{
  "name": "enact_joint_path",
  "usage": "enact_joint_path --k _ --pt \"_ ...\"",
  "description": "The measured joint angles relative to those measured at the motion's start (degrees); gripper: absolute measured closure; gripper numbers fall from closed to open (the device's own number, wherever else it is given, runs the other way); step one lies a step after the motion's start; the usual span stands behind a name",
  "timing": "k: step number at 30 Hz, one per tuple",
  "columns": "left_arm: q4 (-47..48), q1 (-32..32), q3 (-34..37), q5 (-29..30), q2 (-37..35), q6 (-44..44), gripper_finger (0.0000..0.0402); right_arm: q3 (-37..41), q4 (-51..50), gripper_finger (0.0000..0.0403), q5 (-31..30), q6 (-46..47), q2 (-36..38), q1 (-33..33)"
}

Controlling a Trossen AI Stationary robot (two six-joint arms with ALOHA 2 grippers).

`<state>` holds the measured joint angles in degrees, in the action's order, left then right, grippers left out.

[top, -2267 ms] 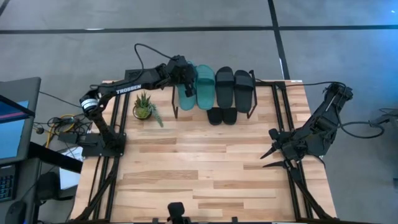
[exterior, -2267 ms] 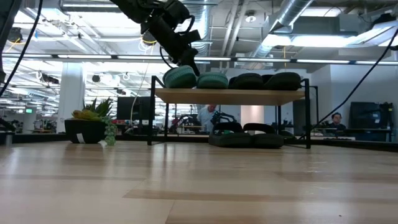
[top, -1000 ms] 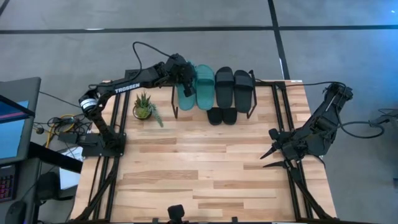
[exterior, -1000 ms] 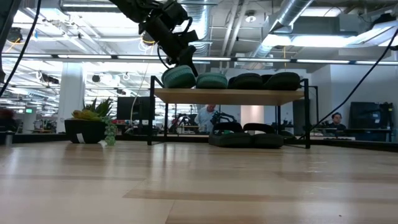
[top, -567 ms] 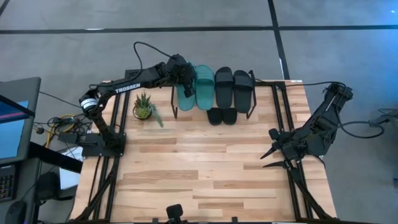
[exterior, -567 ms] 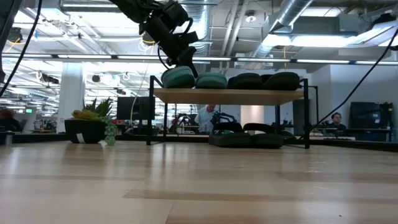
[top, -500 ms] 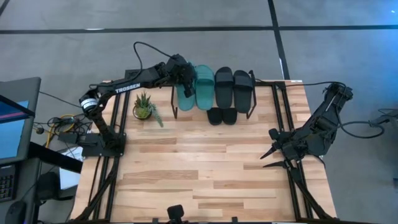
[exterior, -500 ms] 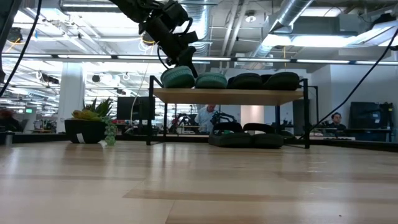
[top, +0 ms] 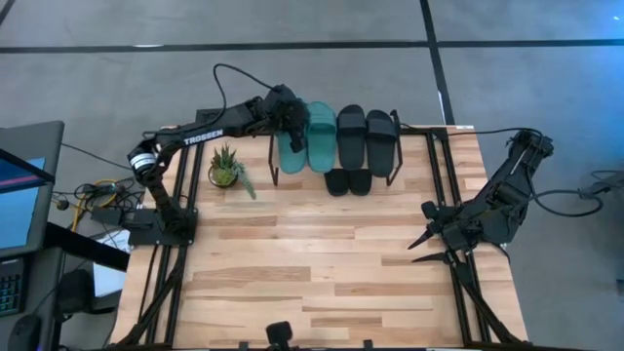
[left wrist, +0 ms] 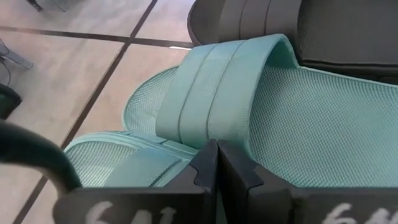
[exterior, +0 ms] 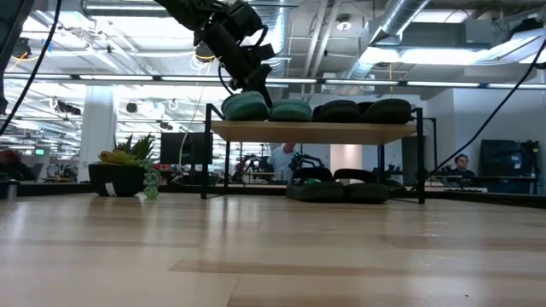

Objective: Pick and place slides into the shelf
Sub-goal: Put the green slipper on the shelf

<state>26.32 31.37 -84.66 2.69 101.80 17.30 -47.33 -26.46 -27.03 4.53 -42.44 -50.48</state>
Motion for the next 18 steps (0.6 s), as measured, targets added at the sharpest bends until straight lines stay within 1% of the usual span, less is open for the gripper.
enact_joint_path --k 2,10,18 --pt "0.02 -0.42 -0.49 0.37 0.04 0.02 0.0401 0.00 -0.01 0.0281 0.00 0.00 -0.02 0.00" --pt "4.93 -1.97 -6.69 1.26 0.65 2.24 0.0401 0.00 -0.04 0.0281 0.01 0.40 -0.02 -0.11" --pt "5.55 -3.53 -8.33 3.31 0.67 3.50 0.0401 0.00 -0.07 0.0281 0.01 0.15 -0.02 -0.11"
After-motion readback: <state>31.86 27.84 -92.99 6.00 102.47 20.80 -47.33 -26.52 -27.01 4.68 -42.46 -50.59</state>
